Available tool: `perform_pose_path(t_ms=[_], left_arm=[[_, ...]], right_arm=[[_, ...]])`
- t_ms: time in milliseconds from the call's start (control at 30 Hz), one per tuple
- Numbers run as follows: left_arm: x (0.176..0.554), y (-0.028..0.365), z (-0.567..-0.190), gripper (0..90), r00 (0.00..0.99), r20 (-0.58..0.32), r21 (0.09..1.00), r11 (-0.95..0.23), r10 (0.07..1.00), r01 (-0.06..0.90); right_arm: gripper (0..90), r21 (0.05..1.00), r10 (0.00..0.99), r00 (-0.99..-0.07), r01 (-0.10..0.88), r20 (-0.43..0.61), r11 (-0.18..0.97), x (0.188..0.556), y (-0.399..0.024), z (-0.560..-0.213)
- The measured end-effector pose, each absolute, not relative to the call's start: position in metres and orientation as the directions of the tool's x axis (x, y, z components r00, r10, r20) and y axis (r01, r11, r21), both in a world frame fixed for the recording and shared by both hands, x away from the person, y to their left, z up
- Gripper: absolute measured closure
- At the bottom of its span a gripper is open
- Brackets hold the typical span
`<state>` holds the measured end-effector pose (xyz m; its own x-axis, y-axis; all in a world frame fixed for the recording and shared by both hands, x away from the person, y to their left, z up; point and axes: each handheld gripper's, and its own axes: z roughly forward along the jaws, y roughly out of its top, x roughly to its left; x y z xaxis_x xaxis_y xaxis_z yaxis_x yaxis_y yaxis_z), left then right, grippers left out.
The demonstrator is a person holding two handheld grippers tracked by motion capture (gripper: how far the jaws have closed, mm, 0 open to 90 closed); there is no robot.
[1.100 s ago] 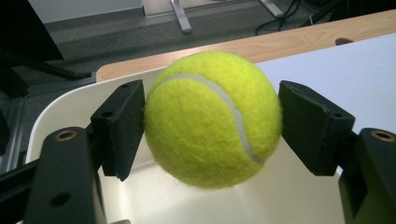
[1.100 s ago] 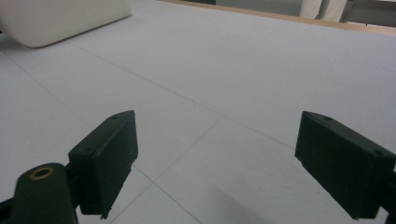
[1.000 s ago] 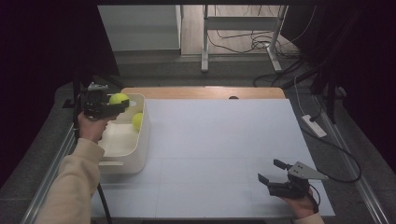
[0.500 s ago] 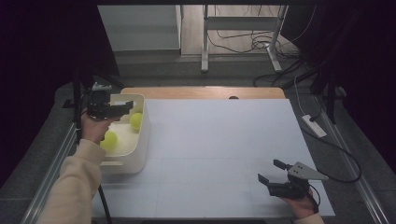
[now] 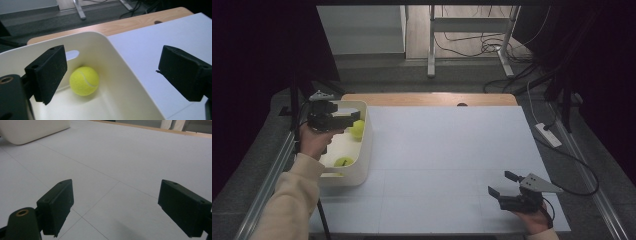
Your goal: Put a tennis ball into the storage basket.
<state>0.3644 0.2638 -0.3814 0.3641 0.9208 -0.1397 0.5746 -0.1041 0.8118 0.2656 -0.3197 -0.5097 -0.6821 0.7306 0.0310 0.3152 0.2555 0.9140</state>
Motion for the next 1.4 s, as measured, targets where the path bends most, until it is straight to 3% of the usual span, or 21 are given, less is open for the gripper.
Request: perform_pose_path(t_ms=[1400], left_arm=[[0.294,0.195,-0.389,10.3,0.688,-0.154,0.884,-0.212,0.709,0.416]], right_arm=[[13.2,0.916,0.735,-0.677,0.313,0.028,0.253,0.263,-0.321,-0.509]])
